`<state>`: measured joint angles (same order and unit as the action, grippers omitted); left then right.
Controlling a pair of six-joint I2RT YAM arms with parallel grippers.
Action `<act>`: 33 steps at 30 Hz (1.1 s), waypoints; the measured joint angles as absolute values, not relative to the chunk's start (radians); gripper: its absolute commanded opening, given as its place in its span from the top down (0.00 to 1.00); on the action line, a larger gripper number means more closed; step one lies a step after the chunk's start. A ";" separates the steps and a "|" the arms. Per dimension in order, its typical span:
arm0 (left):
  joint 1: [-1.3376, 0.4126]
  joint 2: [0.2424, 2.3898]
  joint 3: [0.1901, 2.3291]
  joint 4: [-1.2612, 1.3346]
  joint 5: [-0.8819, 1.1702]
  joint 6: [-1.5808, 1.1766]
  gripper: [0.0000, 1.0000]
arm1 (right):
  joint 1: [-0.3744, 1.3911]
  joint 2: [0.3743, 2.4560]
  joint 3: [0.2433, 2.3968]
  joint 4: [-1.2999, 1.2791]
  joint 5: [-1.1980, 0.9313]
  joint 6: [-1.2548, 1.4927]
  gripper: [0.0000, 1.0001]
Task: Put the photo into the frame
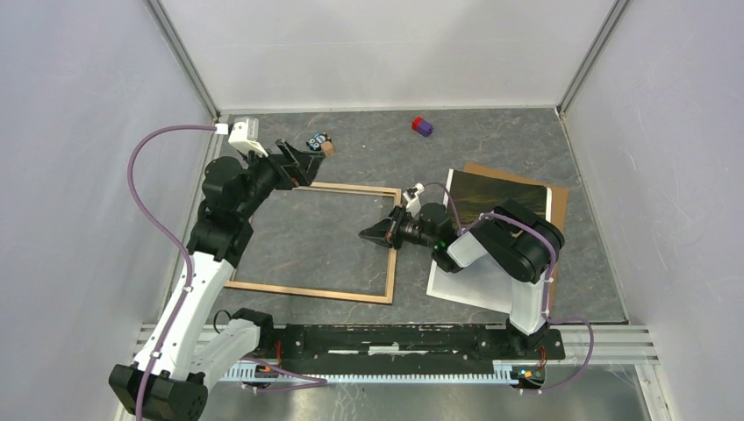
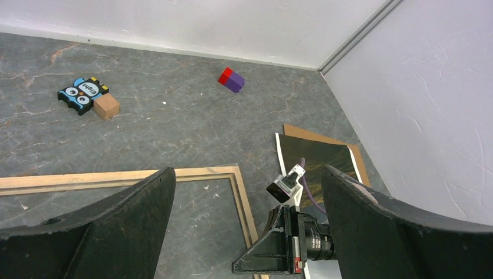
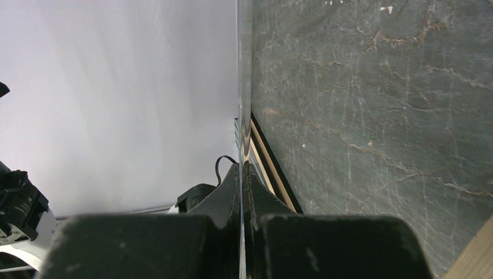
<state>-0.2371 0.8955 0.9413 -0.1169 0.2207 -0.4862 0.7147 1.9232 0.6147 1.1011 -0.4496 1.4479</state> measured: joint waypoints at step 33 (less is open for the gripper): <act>-0.237 0.903 0.941 -0.116 0.221 -0.487 0.00 | 0.677 1.887 0.561 1.105 -0.468 1.412 1.00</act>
